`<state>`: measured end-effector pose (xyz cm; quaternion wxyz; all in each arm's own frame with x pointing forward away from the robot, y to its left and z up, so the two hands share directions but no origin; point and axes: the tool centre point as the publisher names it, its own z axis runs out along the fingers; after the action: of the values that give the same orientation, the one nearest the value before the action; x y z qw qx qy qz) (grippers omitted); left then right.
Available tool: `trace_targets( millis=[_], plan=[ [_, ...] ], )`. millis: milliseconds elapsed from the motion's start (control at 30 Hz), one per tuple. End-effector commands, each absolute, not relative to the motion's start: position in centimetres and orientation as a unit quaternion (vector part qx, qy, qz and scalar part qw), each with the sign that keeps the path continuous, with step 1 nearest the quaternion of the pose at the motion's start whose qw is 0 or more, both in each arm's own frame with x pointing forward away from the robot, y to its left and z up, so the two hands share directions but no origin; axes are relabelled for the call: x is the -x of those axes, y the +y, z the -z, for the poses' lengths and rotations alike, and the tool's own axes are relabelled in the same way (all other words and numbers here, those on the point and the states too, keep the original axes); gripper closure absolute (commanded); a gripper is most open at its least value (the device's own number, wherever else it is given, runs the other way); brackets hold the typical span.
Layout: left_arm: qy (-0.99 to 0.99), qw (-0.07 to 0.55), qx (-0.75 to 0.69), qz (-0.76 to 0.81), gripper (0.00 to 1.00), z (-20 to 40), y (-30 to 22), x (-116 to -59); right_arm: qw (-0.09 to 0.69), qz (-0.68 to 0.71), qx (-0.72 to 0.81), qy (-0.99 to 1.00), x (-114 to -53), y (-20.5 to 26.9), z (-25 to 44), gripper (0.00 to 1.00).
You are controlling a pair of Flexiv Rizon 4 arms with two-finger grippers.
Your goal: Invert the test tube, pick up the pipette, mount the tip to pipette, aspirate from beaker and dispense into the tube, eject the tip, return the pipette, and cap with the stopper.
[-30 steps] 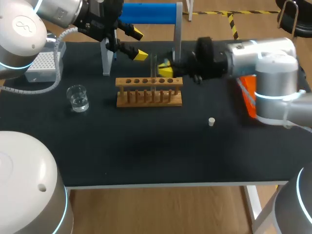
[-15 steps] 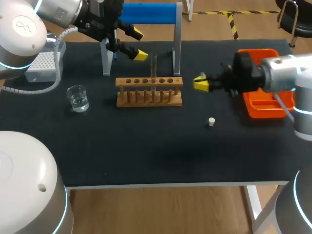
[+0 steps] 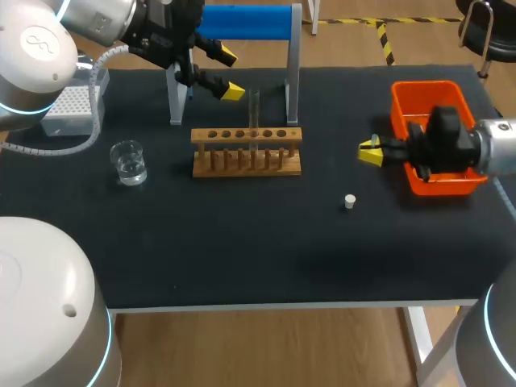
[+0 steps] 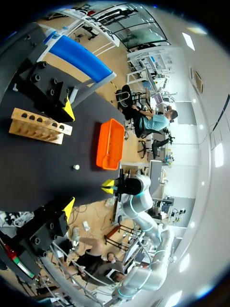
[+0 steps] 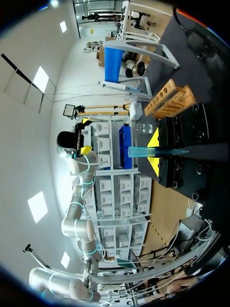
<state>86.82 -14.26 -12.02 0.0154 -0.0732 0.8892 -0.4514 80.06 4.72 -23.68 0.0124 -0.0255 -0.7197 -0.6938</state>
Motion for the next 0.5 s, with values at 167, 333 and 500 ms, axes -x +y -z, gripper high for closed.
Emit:
trace_targets(
  millis=[167,333,500],
  plan=[
    [0.89,0.015,0.073,0.45,0.0,11.96,-14.23,-86.78,0.012,0.694,0.028,-0.72,-79.64,3.96,24.02,1.0],
    [0.89,0.015,0.073,0.45,0.0,11.96,-14.23,-86.78,0.018,0.693,0.026,-0.72,-79.61,3.99,24.32,1.0],
    [0.89,0.015,0.073,0.45,0.0,11.96,-14.23,-86.78,0.023,0.691,0.024,-0.722,-79.58,4.07,24.52,1.0]
  ],
)
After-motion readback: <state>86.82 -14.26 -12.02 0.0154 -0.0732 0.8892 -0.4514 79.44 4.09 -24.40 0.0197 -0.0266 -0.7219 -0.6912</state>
